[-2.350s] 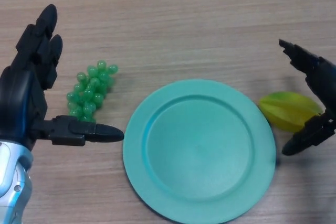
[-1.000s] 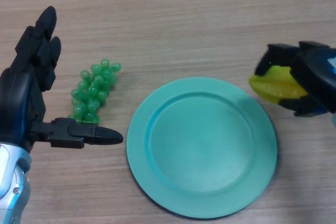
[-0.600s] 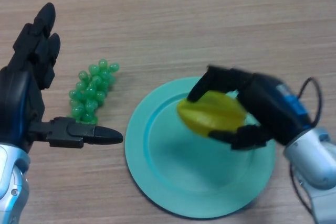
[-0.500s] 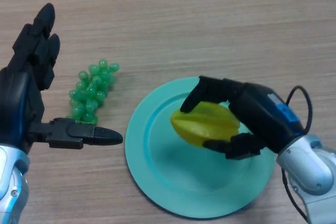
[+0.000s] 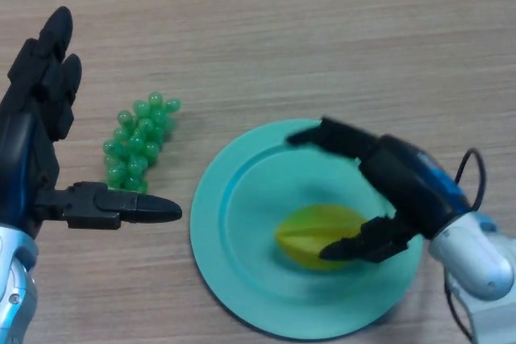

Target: Pick up the yellow starfruit and place it on the plate

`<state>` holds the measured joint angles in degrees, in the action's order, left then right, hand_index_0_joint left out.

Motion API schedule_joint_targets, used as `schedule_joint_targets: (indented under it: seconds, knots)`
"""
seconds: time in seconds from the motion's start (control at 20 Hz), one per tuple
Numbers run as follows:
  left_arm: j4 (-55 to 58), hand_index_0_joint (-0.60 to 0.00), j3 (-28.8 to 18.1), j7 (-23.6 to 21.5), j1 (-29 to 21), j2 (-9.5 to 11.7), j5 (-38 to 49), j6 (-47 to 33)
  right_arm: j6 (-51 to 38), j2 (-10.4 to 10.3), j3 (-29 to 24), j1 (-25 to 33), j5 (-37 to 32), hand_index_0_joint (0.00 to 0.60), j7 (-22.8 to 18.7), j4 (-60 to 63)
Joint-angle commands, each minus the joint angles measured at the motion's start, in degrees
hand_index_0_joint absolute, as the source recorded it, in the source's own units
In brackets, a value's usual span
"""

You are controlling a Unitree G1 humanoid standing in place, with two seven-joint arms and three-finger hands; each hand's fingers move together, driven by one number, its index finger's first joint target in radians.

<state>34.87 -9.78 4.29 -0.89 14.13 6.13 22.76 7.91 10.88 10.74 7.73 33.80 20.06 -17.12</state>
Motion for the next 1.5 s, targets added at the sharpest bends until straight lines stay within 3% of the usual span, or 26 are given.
schedule_joint_targets:
  seconds: [0.05, 0.3, 0.4, 0.45, 0.55, 0.7, 0.75, 0.9, 1.15, 1.5]
  knots:
    - [3.22, 0.000, -2.52, -1.46, -2.11, 1.70, 1.15, -6.83, -7.51, 0.02, -3.68, 3.14, -3.01, 0.000, -3.78, -4.08]
    - [4.12, 0.000, -3.84, -1.41, -3.52, 2.65, 1.88, -8.18, -2.19, 0.63, -8.01, 4.70, -12.42, 0.000, -6.68, -10.15]
    - [3.88, 0.000, -3.87, -1.17, -4.42, 3.29, 1.65, -7.84, 3.81, 0.78, -10.09, 4.87, -20.38, 0.000, -8.74, -14.59]
    - [4.32, 0.000, -3.99, -1.16, -4.68, 3.32, 1.78, -7.61, 7.97, 0.78, -11.41, 4.02, -28.32, 0.000, -11.11, -17.86]
    - [5.15, 0.000, -4.16, -1.15, -4.72, 3.25, 3.02, -6.89, 9.44, 2.12, -12.80, 3.27, -34.02, 0.000, -13.99, -19.74]
    - [6.22, 0.000, -4.07, -1.39, -4.06, 3.16, 2.28, -8.13, 8.52, 2.79, -14.51, -0.53, -38.58, 0.000, -14.63, -21.43]
    - [5.74, 0.000, -4.22, -0.66, -3.39, 2.93, 1.27, -10.05, 7.93, 3.36, -15.20, -3.21, -39.98, 0.000, -12.23, -22.04]
    - [4.01, 0.000, -4.21, 0.79, -3.12, 2.98, 0.90, -12.14, 7.94, 3.62, -16.21, -6.50, -39.22, 0.000, -8.86, -23.01]
    - [4.45, 0.000, -5.26, 5.63, -0.87, 2.79, 1.65, -12.65, 9.17, 2.89, -14.68, -7.04, -36.23, 0.000, -10.41, -24.19]
    - [3.53, 0.000, -5.93, 6.51, 0.44, 2.41, 0.91, -14.71, 9.53, 3.01, -14.20, -6.31, -33.66, 0.000, -9.99, -23.75]
